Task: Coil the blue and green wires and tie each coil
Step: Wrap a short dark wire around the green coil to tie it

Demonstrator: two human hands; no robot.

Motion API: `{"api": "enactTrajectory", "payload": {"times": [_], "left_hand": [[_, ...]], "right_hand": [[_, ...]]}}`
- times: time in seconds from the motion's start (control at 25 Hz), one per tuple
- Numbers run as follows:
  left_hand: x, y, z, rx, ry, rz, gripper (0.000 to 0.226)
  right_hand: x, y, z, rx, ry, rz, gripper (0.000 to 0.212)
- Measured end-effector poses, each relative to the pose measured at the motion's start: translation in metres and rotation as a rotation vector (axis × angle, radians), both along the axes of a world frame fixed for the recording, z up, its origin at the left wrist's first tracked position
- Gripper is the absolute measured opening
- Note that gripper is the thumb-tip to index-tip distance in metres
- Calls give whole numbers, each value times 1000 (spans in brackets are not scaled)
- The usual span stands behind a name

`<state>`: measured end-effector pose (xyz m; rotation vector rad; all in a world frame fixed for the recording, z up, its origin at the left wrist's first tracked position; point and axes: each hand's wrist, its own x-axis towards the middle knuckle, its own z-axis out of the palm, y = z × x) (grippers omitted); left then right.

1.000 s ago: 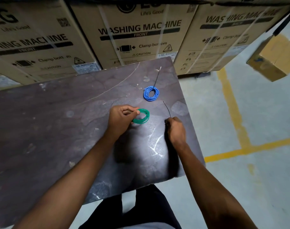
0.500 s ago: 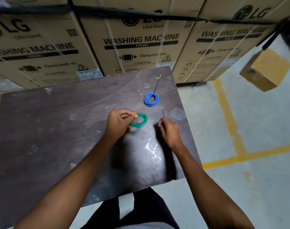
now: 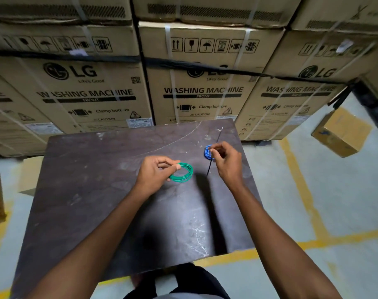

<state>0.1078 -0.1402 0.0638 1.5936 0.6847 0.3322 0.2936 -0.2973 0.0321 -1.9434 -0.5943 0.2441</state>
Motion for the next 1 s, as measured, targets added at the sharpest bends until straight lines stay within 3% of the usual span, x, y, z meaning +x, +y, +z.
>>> {"api": "enactTrajectory", "payload": {"times": [0.4, 0.52, 0.72, 1.0], "left_hand": [[-60, 14, 44, 19, -97, -44, 17], [-72, 20, 53, 48, -128, -15, 13], [-83, 29, 65, 71, -149, 17, 15], [-90, 34, 66, 92, -135, 45, 19]], "right_hand": [[-32, 66, 67, 290, 147, 46, 19], [-48, 77, 72, 310, 203, 105, 7], [-73, 88, 80, 323, 262, 232, 16], [-97, 91, 97, 303, 439, 419, 9]]}}
